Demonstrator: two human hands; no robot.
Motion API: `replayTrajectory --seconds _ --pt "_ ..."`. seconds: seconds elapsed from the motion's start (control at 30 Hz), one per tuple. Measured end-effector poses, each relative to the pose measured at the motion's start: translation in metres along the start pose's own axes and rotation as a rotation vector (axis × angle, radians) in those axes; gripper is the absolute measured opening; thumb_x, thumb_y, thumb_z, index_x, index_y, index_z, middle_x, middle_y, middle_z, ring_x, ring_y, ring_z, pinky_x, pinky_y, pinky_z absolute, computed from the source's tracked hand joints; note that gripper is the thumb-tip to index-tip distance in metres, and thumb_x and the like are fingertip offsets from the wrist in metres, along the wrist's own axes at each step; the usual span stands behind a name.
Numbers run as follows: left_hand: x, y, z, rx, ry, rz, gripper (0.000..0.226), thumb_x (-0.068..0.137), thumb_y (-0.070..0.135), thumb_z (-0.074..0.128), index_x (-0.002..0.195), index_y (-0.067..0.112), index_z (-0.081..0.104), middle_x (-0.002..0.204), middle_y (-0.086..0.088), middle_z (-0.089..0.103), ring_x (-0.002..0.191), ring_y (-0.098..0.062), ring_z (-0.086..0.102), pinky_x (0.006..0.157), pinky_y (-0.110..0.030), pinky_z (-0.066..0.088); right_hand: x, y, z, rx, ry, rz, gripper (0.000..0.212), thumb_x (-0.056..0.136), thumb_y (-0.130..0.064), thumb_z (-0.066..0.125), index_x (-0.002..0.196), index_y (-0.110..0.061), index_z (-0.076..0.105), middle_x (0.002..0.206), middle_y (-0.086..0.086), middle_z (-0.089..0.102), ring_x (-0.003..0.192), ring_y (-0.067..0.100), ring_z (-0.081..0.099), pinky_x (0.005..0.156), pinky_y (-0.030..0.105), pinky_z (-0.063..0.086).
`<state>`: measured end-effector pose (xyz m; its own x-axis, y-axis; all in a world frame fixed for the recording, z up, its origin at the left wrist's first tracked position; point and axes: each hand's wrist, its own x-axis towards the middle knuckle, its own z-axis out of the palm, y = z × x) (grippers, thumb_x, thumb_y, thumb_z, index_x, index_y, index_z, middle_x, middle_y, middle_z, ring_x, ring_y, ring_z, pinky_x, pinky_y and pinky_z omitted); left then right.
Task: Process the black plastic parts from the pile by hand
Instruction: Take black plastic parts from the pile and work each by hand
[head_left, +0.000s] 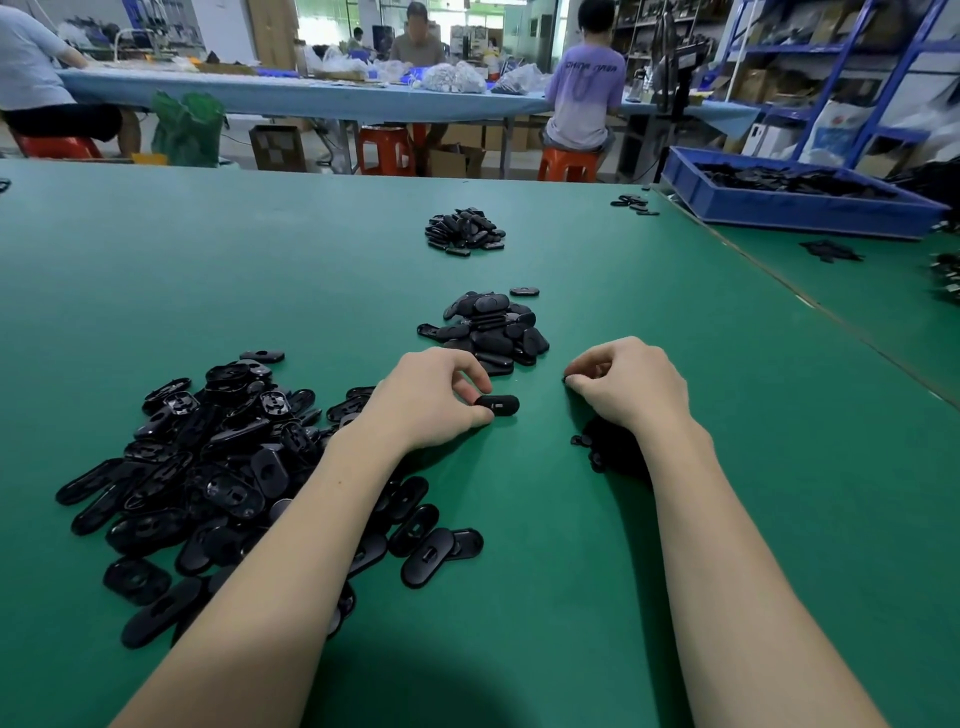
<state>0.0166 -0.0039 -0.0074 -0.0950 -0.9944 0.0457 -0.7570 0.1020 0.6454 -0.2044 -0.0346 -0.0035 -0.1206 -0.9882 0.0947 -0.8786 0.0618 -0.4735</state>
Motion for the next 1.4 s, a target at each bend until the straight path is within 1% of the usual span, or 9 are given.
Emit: replayTrajectory --seconds 0.17,0.33,0.5,0.67,0.9,1.03,1.13,1.3,1.4 --pt "-0.001 0.002 0.0 0.002 0.016 -0.004 0.012 0.08 0.031 0.078 0.085 0.036 0.069 0.082 0.014 0.07 0.075 -0.007 0.062 0.085 -0.032 0.055 -0.001 -0.003 0.004 0.038 0.02 -0.019 0.005 0.088 -0.029 0.068 0.088 -0.032 0.072 0.094 -0.017 0.071 0.099 0.015 0.063 0.078 0.028 0.043" --pt "-0.002 0.003 -0.004 -0.166 0.089 -0.051 0.012 0.082 0.031 0.079 0.089 0.036 0.072 0.086 0.009 0.072 0.077 -0.004 0.065 0.063 -0.013 0.041 -0.005 -0.013 0.003 0.539 -0.052 -0.154 0.007 0.085 -0.024 0.075 0.08 -0.028 0.072 0.063 -0.015 0.067 0.055 0.0 0.052 0.054 0.012 0.039" --pt "-0.002 0.005 -0.006 -0.405 0.104 -0.091 0.016 0.081 0.027 0.081 0.092 0.036 0.074 0.088 0.004 0.074 0.078 -0.012 0.065 0.071 -0.025 0.046 -0.01 -0.025 0.007 0.747 -0.146 -0.164 0.01 0.083 -0.019 0.081 0.075 -0.026 0.079 0.08 -0.002 0.077 0.071 0.006 0.061 0.075 0.024 0.047" --pt "-0.001 0.005 -0.008 -0.432 0.134 -0.15 0.014 0.082 0.024 0.079 0.093 0.031 0.074 0.087 0.003 0.073 0.076 -0.015 0.064 0.075 -0.032 0.053 -0.004 -0.019 0.012 0.579 -0.094 -0.063 0.011 0.082 -0.02 0.072 0.08 -0.03 0.077 0.059 -0.018 0.064 0.058 0.001 0.056 0.064 0.022 0.044" --pt "-0.002 0.004 -0.012 -0.392 0.238 -0.188 0.013 0.084 0.024 0.076 0.093 0.033 0.072 0.086 0.007 0.069 0.071 -0.015 0.062 0.063 -0.024 0.048 -0.004 -0.016 0.008 0.215 0.084 0.029 0.015 0.087 -0.027 0.06 0.087 -0.036 0.072 0.089 -0.018 0.071 0.092 0.017 0.064 0.069 0.025 0.042" --pt "-0.003 0.006 -0.011 -0.453 0.233 -0.165 0.017 0.083 0.017 0.073 0.091 0.033 0.073 0.081 0.006 0.07 0.072 -0.019 0.069 0.079 -0.034 0.06 0.001 0.007 -0.006 0.14 0.163 0.095 0.023 0.089 -0.024 0.058 0.1 -0.036 0.075 0.103 -0.013 0.074 0.102 0.019 0.065 0.078 0.028 0.045" --pt "-0.002 0.009 -0.008 -0.54 0.206 -0.138 0.02 0.083 0.01 0.072 0.09 0.028 0.075 0.072 0.005 0.07 0.068 -0.017 0.071 0.092 -0.037 0.058 0.002 0.018 -0.005 0.081 0.108 0.113 0.029 0.091 -0.021 0.057 0.109 -0.036 0.075 0.109 -0.009 0.074 0.109 0.021 0.064 0.08 0.028 0.046" --pt "-0.003 0.013 -0.004 -0.612 0.187 -0.146 0.021 0.083 0.008 0.073 0.089 0.028 0.077 0.071 0.006 0.071 0.07 -0.005 0.069 0.088 -0.026 0.053 0.006 0.012 0.005 0.048 0.129 0.014 0.031 0.096 -0.03 0.058 0.124 -0.037 0.07 0.117 -0.011 0.069 0.122 0.023 0.055 0.087 0.033 0.048" --pt "-0.003 0.016 -0.003 -0.641 0.16 -0.155 0.026 0.082 0.006 0.076 0.09 0.031 0.076 0.087 0.0 0.07 0.085 0.003 0.067 0.086 -0.019 0.051 0.008 0.005 0.011 -0.012 0.088 -0.019 0.029 0.098 -0.033 0.059 0.123 -0.039 0.071 0.123 -0.008 0.068 0.126 0.025 0.051 0.088 0.035 0.05"
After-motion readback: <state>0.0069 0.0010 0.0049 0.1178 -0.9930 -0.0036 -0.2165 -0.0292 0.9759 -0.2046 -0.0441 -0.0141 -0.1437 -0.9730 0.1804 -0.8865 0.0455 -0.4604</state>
